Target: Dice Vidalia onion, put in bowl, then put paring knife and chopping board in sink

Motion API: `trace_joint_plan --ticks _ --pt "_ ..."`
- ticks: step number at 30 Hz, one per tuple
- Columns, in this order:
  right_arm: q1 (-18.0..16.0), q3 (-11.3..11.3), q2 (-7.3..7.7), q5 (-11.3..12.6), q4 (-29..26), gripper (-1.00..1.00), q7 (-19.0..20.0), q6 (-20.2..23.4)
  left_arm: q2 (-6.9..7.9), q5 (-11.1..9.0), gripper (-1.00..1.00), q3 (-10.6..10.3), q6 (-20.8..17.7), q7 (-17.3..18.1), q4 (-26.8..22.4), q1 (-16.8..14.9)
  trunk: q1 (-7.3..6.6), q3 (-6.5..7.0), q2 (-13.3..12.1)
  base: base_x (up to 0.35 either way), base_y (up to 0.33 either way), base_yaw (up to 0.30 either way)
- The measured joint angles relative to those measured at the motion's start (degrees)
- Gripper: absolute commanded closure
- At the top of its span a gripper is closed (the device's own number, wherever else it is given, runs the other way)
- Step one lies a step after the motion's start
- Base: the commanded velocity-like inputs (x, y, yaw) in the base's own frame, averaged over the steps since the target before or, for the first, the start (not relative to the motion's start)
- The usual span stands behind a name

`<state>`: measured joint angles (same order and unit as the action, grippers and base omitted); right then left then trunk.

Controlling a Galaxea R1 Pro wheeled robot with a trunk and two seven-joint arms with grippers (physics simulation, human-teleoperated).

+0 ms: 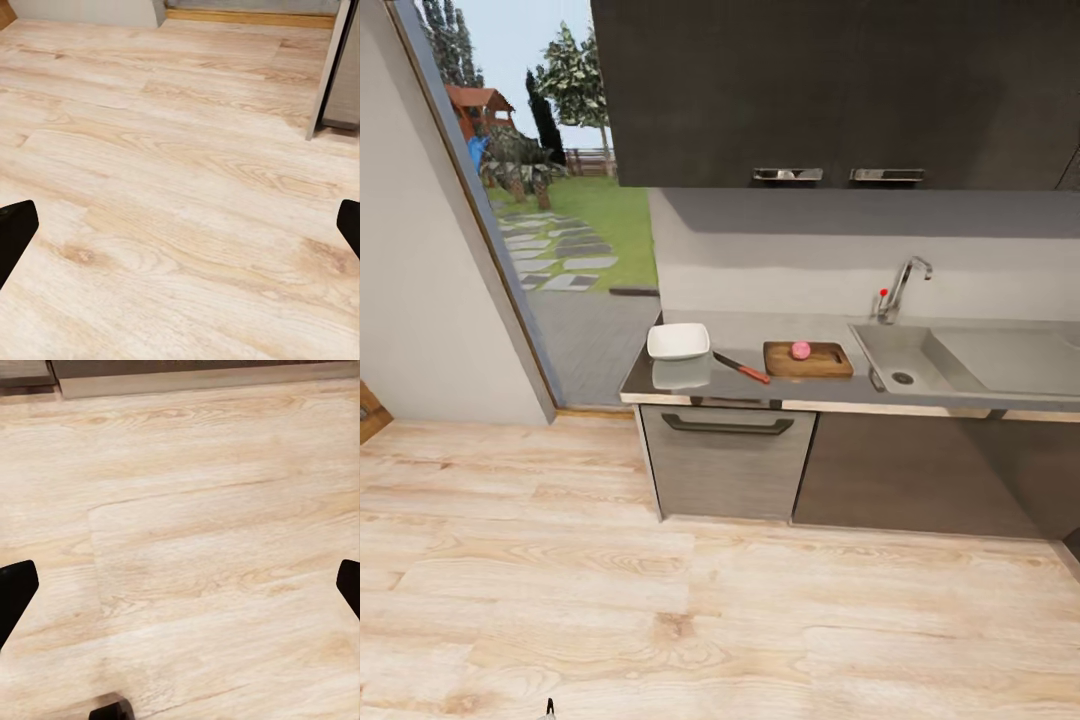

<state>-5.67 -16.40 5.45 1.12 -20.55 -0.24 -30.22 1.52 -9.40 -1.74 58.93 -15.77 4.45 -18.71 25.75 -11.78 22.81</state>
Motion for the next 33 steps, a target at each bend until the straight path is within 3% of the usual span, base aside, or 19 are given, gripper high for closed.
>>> trace_joint_plan --ticks 15,33 --pt "0.0 -0.01 0.0 0.0 -0.02 -1.0 0.0 0.0 -0.02 0.0 -1.0 -0.02 0.0 0.0 0.0 0.0 0.0 1.37 0.0 0.0 0.0 0.0" --pt "0.0 -0.01 0.0 0.0 0.01 -1.0 0.0 0.0 -0.02 0.0 -1.0 -0.01 -0.08 0.0 0.0 0.0 3.96 -0.23 7.22 0.0 0.0 0.0"
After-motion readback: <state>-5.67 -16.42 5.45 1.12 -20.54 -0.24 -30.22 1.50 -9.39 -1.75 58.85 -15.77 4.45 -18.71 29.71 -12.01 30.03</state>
